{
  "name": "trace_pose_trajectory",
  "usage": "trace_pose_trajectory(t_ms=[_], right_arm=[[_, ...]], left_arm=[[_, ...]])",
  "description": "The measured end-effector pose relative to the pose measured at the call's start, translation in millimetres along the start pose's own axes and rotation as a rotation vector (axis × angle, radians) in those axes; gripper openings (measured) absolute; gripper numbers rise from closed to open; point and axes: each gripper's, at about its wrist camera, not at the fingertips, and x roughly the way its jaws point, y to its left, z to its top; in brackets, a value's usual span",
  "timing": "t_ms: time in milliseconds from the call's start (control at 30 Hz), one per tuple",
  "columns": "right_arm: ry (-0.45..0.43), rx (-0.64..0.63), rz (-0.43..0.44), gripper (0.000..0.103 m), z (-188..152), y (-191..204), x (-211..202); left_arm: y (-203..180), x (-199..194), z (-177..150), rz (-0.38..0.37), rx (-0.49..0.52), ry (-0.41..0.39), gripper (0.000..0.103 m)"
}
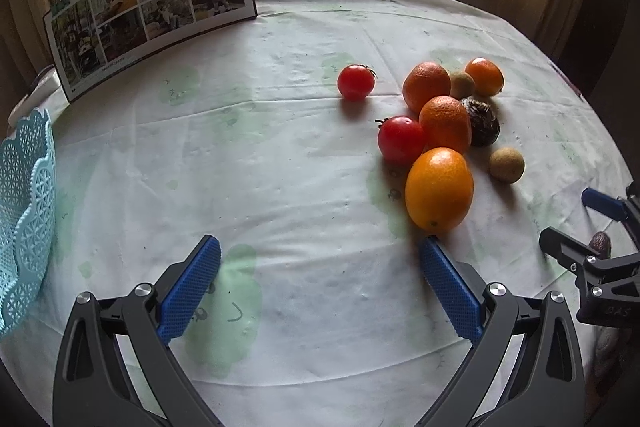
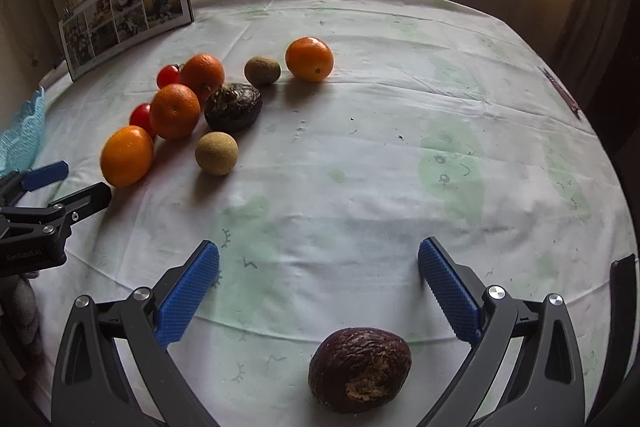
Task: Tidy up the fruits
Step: 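Move the left tool toward the large orange while the right tool approaches the dark passion fruit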
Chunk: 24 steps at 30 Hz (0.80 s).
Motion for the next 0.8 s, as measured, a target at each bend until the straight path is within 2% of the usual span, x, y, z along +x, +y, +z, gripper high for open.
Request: trace_pose_trajectory(t_ms=[200,333,600,800], right_arm=[[0.0,0.024,0.072,0.098,0.2,-8.6,-3.8],[-0.019,0.042,0.129,0.098,2.9,-11.2,-10.9],[-0.169,0.024,0.122,0.098,13.7,-4.2,-36.2],[-0.152,0.034,0.125,0.098,13.1,-7.2,-30.0]], left_arm=[[-3.4,-7.0,5.8,0.003,-0.022,-0.003,0.101],[-12.7,-18.4,7.1,0.043,0.003,-0.048,0.101],[-34.8,-45.8,15.4,0.13,0.026,-0.183,0.101],[-44.3,-41.5,18.3,0.097,0.023,-0.183,0.101]])
